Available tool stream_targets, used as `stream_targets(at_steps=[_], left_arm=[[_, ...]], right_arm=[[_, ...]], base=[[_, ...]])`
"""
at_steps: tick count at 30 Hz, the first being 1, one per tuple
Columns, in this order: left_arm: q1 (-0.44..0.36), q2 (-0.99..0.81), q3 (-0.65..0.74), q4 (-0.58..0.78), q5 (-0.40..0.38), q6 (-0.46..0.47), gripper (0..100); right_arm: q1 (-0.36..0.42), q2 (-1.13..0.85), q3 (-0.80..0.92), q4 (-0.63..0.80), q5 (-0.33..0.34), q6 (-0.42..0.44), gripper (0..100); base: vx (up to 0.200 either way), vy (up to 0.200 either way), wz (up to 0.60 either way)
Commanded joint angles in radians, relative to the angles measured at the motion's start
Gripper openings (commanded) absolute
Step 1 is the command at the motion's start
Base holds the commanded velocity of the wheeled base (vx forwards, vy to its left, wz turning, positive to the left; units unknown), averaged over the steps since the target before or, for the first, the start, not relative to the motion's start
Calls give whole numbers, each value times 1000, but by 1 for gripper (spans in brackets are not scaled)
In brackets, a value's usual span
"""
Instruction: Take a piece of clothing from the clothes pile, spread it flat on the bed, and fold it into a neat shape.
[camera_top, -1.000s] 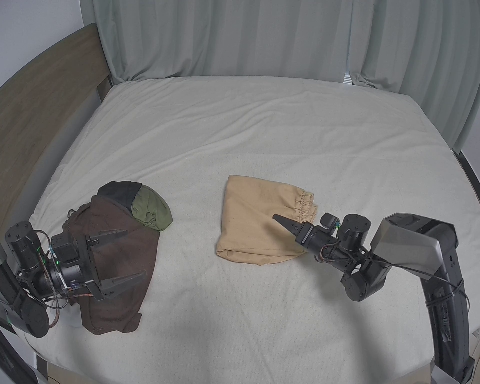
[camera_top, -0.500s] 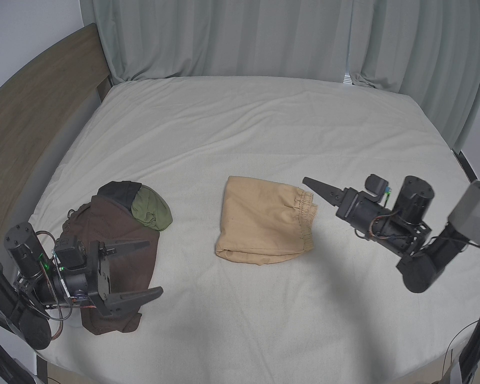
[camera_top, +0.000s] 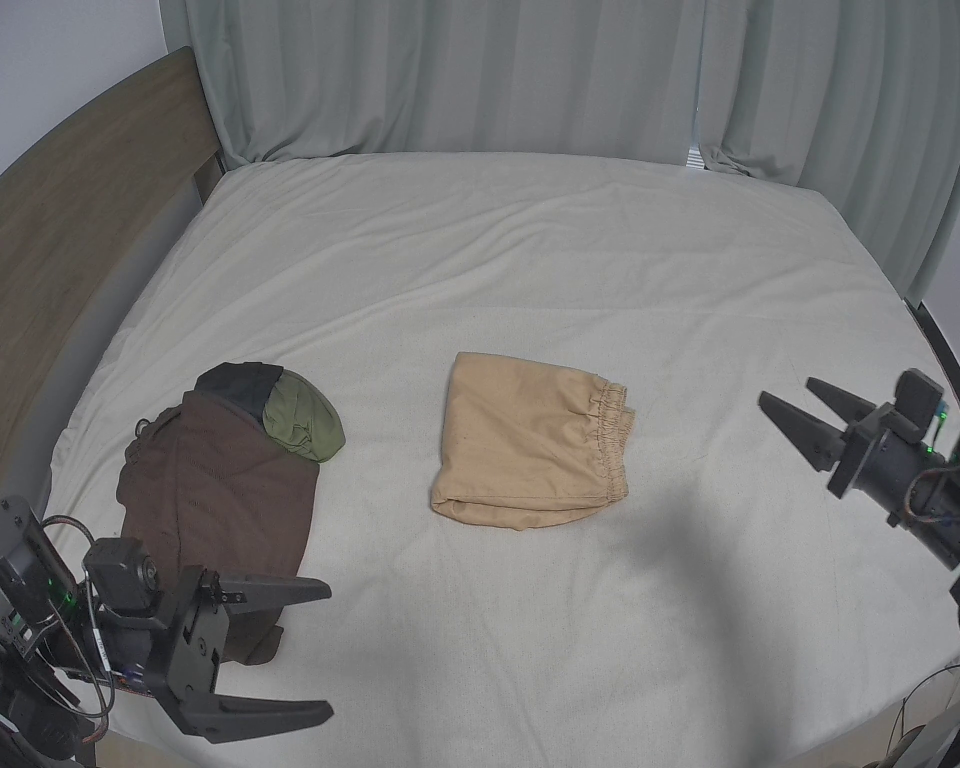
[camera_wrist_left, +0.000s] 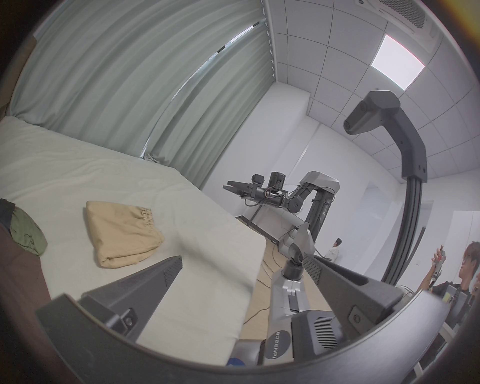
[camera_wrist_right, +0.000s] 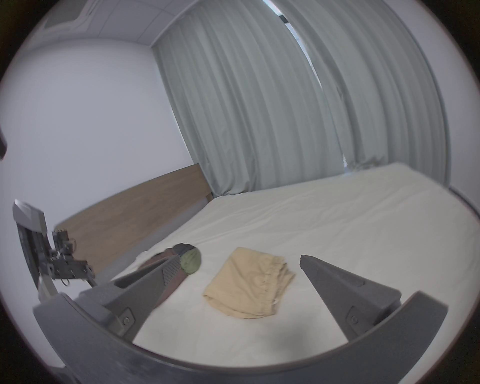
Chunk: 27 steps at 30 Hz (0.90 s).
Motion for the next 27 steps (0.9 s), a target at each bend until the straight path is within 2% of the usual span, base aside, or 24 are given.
stream_targets(at_steps=[1,6,7,11,12,15,19,21,22,23,27], left_arm=[[-72,-123,23,42,-3,-18,100],[-166,-234,23,74,15,-24,100],[-166,-234,23,74,15,-24,100],[-169,-370,23,170,34,-24,100],[-164,-424,23,216,48,-24,100],[-160,-491,23,275,92,-24,100],[-160,-617,23,371,207,-26,100],[-160,-677,23,424,255,-26,100],[-160,-677,23,424,255,-26,100],[-158,-737,20,478,293,-26,100],[-138,-853,10,596,377,-24,100]], right_arm=[[-85,-304,107,84,-36,-83,100],[-88,-549,162,220,-37,-93,100],[-88,-549,162,220,-37,-93,100],[-115,-796,170,423,-36,-95,100],[-121,-893,170,523,-34,-96,100],[-122,-1007,170,648,-30,-96,100],[-122,-1191,173,829,-31,-95,100],[-125,-1258,188,877,-33,-95,100],[-125,-1263,190,879,-33,-95,100],[-136,-1312,200,902,-34,-93,100],[-139,-1315,229,849,-63,-92,100]], base=[[0,0,0],[0,0,0],[0,0,0],[0,0,0],[0,0,0],[0,0,0],[0,0,0],[0,0,0],[0,0,0],[0,0,0],[0,0,0]])
